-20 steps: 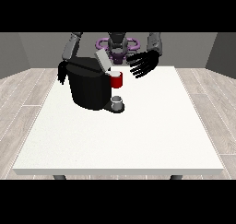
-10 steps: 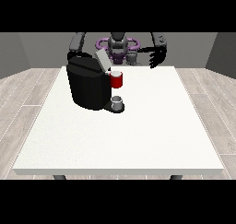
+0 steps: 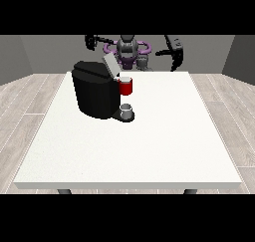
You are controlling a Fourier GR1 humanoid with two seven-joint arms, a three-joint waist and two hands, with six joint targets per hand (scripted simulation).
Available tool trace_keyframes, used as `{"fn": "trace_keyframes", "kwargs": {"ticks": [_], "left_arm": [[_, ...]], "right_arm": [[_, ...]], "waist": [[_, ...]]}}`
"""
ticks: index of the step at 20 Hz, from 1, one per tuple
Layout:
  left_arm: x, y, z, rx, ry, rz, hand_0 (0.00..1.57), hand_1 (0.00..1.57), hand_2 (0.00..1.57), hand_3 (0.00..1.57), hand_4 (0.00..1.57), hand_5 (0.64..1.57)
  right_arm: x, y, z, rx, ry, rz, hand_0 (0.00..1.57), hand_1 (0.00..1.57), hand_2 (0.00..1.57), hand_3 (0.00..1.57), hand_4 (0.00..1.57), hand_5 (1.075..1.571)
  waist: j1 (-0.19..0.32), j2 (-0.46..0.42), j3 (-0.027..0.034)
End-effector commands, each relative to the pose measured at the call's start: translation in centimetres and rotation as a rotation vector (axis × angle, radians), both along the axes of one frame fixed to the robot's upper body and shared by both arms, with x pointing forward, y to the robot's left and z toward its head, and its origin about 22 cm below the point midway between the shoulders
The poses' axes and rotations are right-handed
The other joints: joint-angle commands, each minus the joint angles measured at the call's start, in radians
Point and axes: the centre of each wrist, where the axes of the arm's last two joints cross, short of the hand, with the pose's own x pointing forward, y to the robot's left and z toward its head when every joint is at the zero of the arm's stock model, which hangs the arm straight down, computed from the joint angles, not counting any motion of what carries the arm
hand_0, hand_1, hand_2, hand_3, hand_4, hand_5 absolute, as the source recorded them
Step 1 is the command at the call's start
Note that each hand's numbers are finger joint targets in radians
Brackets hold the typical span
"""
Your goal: Insert the coffee pod into the coffee machine and close the lid
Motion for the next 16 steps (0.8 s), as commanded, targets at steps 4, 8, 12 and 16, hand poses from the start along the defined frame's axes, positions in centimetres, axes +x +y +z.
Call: {"fn": "trace_keyframes", "kwargs": {"ticks": [4,8,12,16], "left_arm": [[-2.3,1.3,-0.3,-0.011,-0.012,0.032,0.0,0.0,0.0,0.0,0.3,1.571],[-1.7,1.3,1.2,-0.032,-0.134,-0.004,0.0,0.0,0.0,0.0,0.18,1.571],[-0.1,-1.4,2.4,-0.08,-0.193,-0.04,0.0,0.0,0.0,0.0,0.18,1.571],[-0.9,-0.6,2.9,-0.103,-0.252,-0.069,0.0,0.0,0.0,0.0,0.18,1.571]], "right_arm": [[0.5,2.4,6.4,-0.02,-0.186,0.019,0.0,0.0,0.0,0.0,0.2,1.571],[2.0,2.7,10.1,-0.09,-0.275,-0.013,0.0,0.0,0.0,0.0,0.44,1.571],[2.8,3.7,10.0,-0.099,-0.253,-0.028,0.0,0.0,0.0,0.0,0.35,1.571],[4.5,3.9,11.8,-0.12,-0.307,-0.095,0.0,0.0,0.0,0.0,0.27,1.571]], "waist": [[0.008,0.014,0.0011],[0.045,0.142,0.0011],[0.097,0.211,0.0013],[0.122,0.269,0.0013]]}}
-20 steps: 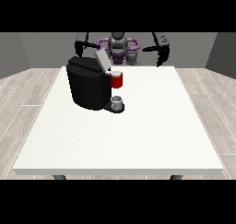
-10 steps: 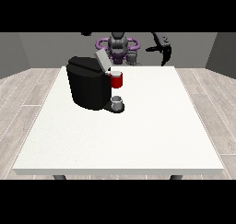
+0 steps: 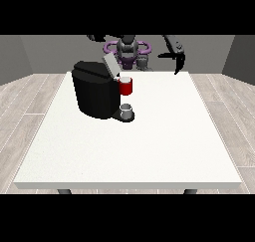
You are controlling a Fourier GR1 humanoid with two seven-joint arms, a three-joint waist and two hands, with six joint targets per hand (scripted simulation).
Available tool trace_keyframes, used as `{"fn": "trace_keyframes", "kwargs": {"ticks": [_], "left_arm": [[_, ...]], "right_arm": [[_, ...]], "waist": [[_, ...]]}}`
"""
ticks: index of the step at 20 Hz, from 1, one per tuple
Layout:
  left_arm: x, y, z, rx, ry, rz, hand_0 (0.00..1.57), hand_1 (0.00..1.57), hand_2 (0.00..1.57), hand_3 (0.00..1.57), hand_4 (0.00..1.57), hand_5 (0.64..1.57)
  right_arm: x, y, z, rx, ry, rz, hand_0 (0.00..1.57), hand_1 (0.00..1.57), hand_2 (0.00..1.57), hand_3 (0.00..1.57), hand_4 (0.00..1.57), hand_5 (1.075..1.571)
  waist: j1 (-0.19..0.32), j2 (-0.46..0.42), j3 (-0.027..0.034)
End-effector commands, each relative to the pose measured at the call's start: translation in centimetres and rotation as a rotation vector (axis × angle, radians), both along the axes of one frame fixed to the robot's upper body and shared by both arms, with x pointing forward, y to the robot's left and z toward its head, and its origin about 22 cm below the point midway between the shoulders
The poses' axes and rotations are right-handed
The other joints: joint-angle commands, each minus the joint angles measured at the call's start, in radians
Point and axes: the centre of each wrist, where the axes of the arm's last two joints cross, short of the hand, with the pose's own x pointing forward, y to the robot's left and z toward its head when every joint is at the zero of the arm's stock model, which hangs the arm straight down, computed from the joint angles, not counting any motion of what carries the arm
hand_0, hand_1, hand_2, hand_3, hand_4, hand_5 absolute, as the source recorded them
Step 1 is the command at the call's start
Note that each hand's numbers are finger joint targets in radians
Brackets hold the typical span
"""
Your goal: Insert the coffee pod into the coffee machine and close the lid
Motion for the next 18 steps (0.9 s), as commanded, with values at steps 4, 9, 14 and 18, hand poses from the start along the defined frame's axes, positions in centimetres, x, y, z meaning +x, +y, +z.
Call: {"fn": "trace_keyframes", "kwargs": {"ticks": [4,9,14,18], "left_arm": [[0.2,-3.8,1.6,-0.005,-0.06,-0.053,0.0,0.0,0.0,0.0,0.18,1.571],[1.4,-0.5,3.9,0.022,-0.139,-0.038,0.0,0.0,0.0,0.0,0.36,1.571],[1.3,-1.3,4.2,0.019,-0.202,-0.062,0.0,0.0,0.0,0.0,0.38,1.571],[1.6,-1.4,4.0,0.001,-0.213,-0.015,0.0,0.0,0.0,0.0,0.3,1.571]], "right_arm": [[2.4,1.1,1.2,-0.081,-0.031,-0.085,0.0,0.0,0.0,0.0,0.21,1.571],[4.2,2.0,3.1,-0.066,-0.038,-0.073,0.0,0.0,0.0,0.0,0.35,1.571],[7.4,-1.9,2.9,-0.058,-0.073,-0.172,0.0,0.0,0.0,0.0,0.41,1.571],[9.0,-3.2,4.4,-0.079,-0.071,-0.17,0.0,0.0,0.0,0.0,0.39,1.571]], "waist": [[0.075,0.047,0.0003],[0.054,0.107,0.0001],[0.095,0.201,0.0001],[0.07,0.2,0.0]]}}
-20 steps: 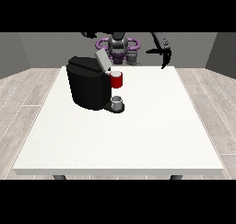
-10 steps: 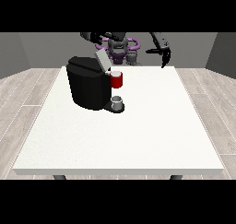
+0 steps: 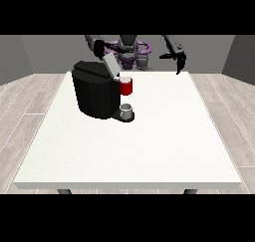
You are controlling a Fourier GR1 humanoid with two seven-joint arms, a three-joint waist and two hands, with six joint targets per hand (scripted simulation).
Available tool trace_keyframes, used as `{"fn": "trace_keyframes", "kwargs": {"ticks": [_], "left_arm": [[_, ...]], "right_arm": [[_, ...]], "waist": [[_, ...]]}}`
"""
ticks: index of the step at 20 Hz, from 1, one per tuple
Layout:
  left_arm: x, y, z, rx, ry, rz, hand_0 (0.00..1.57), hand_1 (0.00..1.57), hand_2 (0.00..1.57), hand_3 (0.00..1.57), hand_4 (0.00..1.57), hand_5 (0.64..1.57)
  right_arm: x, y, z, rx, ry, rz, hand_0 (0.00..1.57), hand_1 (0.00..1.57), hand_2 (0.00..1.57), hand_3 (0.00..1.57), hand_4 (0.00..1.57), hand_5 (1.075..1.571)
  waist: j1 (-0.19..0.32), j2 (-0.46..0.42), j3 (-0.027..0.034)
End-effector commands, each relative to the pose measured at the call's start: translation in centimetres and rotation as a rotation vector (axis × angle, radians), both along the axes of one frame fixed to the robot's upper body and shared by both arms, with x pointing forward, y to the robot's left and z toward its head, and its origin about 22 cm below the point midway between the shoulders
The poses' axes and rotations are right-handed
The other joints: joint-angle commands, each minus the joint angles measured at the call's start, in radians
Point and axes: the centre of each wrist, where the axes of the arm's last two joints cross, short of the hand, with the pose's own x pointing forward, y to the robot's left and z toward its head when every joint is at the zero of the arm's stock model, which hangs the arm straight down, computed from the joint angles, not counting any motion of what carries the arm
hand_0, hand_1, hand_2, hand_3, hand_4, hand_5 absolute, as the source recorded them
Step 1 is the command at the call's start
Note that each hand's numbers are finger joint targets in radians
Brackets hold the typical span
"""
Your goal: Insert the coffee pod into the coffee machine and close the lid
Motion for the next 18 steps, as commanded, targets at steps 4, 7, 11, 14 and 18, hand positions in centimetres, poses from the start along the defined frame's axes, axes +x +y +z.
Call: {"fn": "trace_keyframes", "kwargs": {"ticks": [4,7,11,14,18], "left_arm": [[-0.6,-2.0,-0.2,-0.005,-0.036,-0.006,0.0,0.0,0.0,0.0,0.33,1.571],[0.6,0.5,2.7,0.014,-0.035,-0.028,0.0,0.0,0.0,0.0,0.37,1.571],[-0.1,0.2,0.9,0.018,-0.047,-0.036,0.0,0.0,0.0,0.0,0.37,1.571],[-0.1,0.8,0.0,-0.001,-0.047,-0.001,0.0,0.0,0.0,0.0,0.4,1.571],[-0.3,1.6,0.4,-0.02,-0.002,-0.016,0.0,0.0,0.0,0.0,0.37,1.571]], "right_arm": [[2.3,-2.7,-0.8,0.023,-0.011,-0.024,0.0,0.0,0.0,0.0,0.45,1.571],[3.2,-2.5,-1.1,0.035,0.009,-0.088,0.0,0.0,0.0,0.0,0.43,1.571],[4.5,-2.4,1.0,0.048,-0.025,-0.051,0.0,0.0,0.0,0.0,0.43,1.571],[3.5,-0.7,-1.0,0.014,-0.013,0.008,0.0,0.0,0.0,0.0,0.36,1.571],[5.0,-2.2,1.2,0.015,0.018,-0.034,0.0,0.0,0.0,0.0,0.4,1.571]], "waist": [[0.023,0.053,0.0],[0.064,0.043,0.0003],[0.04,0.068,-0.0001],[0.009,0.068,-0.0002],[0.042,0.056,-0.0002]]}}
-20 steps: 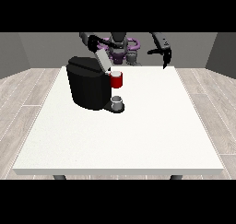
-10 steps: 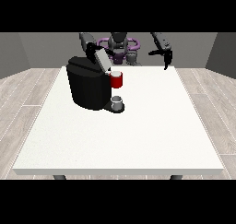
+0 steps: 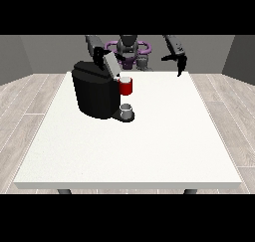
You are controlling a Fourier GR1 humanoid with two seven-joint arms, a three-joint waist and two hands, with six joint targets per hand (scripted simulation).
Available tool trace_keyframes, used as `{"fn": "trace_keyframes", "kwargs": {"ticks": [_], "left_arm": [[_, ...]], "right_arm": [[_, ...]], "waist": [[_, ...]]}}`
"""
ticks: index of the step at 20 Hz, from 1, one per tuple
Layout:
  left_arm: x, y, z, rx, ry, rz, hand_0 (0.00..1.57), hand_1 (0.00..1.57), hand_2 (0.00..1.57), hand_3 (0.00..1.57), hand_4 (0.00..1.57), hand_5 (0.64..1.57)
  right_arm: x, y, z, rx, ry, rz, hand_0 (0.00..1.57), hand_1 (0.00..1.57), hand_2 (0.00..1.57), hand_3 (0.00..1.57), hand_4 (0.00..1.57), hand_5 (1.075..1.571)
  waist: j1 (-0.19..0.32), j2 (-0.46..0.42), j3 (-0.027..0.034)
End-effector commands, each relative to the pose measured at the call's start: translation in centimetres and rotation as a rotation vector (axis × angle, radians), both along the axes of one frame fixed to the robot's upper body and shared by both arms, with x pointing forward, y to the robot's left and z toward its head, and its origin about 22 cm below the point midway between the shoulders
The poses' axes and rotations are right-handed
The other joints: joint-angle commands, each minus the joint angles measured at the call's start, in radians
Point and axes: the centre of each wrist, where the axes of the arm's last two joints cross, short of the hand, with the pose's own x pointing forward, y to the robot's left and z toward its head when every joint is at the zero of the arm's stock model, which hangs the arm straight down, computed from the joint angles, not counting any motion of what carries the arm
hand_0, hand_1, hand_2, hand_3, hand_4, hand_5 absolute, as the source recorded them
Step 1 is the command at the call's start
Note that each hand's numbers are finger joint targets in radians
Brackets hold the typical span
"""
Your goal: Insert the coffee pod into the coffee machine and close the lid
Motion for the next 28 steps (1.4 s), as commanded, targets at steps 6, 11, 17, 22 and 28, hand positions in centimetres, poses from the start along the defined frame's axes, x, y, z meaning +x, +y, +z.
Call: {"fn": "trace_keyframes", "kwargs": {"ticks": [6,11,17,22,28], "left_arm": [[0.6,0.4,-0.8,-0.001,-0.003,0.04,0.0,0.0,0.0,0.0,0.35,1.571],[2.0,1.4,1.1,-0.008,-0.03,-0.03,0.0,0.0,0.0,0.0,0.33,1.571],[1.8,2.7,-0.4,-0.046,0.011,0.024,0.0,0.0,0.0,0.0,0.38,1.571],[2.8,3.0,0.4,-0.016,0.003,-0.034,0.0,0.0,0.0,0.0,0.32,1.571],[3.1,1.4,0.0,-0.039,-0.004,-0.053,0.0,0.0,0.0,0.0,0.29,1.571]], "right_arm": [[0.8,3.4,0.6,-0.045,-0.009,0.085,0.0,0.0,0.0,0.0,0.4,1.571],[1.8,4.5,2.2,-0.083,-0.061,0.057,0.0,0.0,0.0,0.0,0.42,1.571],[2.1,8.6,4.5,-0.146,-0.023,0.095,0.0,0.0,0.0,0.0,0.36,1.571],[2.6,11.0,7.2,-0.208,-0.128,0.079,0.0,0.0,0.0,0.0,0.44,1.571],[3.0,11.9,9.2,-0.162,-0.119,0.153,0.0,0.0,0.0,0.0,0.39,1.571]], "waist": [[-0.014,0.037,0.0052],[0.053,0.065,0.0053],[0.019,0.033,0.005],[0.07,0.073,0.0049],[0.074,0.048,0.0051]]}}
